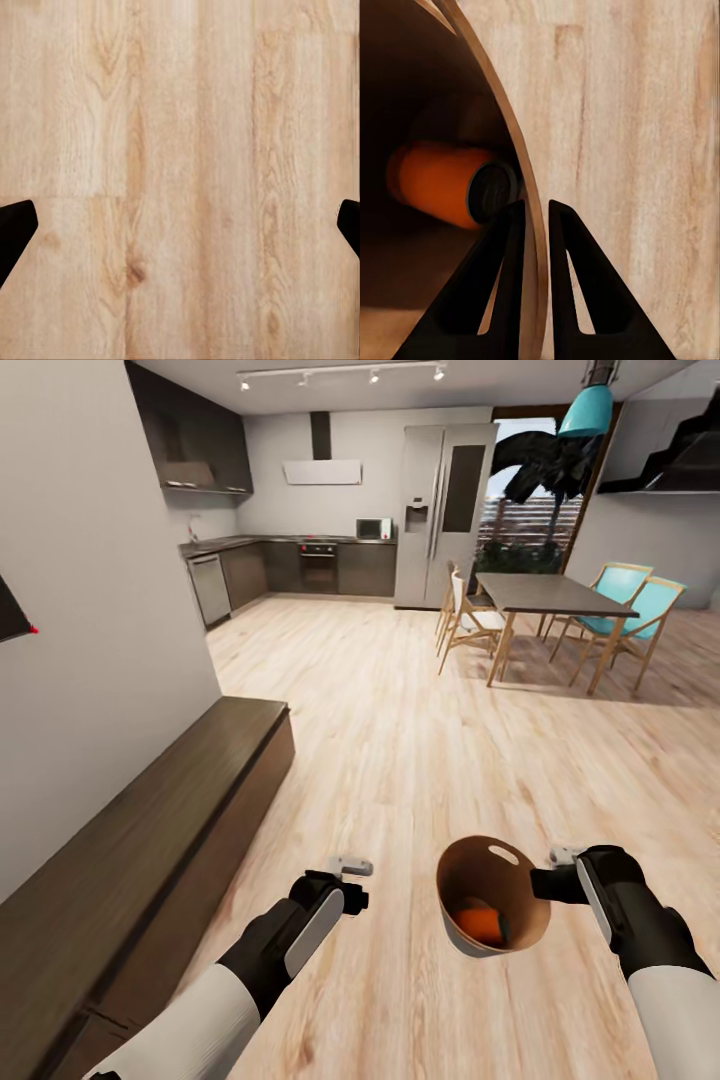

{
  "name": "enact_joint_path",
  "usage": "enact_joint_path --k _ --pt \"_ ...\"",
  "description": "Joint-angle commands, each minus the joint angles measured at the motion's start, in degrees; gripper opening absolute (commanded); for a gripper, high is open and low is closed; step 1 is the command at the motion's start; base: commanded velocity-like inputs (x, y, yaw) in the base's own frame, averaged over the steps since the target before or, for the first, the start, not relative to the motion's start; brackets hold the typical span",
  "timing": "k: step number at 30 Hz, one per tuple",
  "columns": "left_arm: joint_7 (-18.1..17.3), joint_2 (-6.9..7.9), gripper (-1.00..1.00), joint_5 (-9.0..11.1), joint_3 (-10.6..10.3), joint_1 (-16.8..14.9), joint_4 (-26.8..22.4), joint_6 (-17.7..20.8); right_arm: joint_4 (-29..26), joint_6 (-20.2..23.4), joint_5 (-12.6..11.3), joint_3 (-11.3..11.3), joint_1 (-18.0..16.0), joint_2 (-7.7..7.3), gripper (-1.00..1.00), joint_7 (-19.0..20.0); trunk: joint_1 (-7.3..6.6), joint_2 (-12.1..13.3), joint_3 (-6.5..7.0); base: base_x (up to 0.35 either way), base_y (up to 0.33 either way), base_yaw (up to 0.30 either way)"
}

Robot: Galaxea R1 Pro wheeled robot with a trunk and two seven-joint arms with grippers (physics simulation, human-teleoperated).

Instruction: Put the three can of soda from the living room inside the tash can in the kitchen.

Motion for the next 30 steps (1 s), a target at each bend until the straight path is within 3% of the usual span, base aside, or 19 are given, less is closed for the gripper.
enact_joint_path --k 1,15,30 --pt "0.0 0.0 1.0 0.0 0.0 0.0 0.0 0.0 0.0 0.1 -0.9 0.0 0.0 0.01 -1.0 0.2 0.0 0.0 0.01 0.344 -0.099 -0.286" --pt "-1.4 0.04 1.0 0.0 0.0 0.0 0.1 0.1 -0.1 0.1 -1.3 -0.1 0.0 -0.01 -1.0 0.7 0.0 0.0 0.03 0.345 -0.07 -0.286" --pt "-3.3 0.08 1.0 0.1 0.0 -1.5 3.9 0.0 -0.1 0.1 -1.4 -0.1 0.0 -0.04 -1.0 0.8 0.0 0.0 0.35 0.347 -0.002 -0.286"
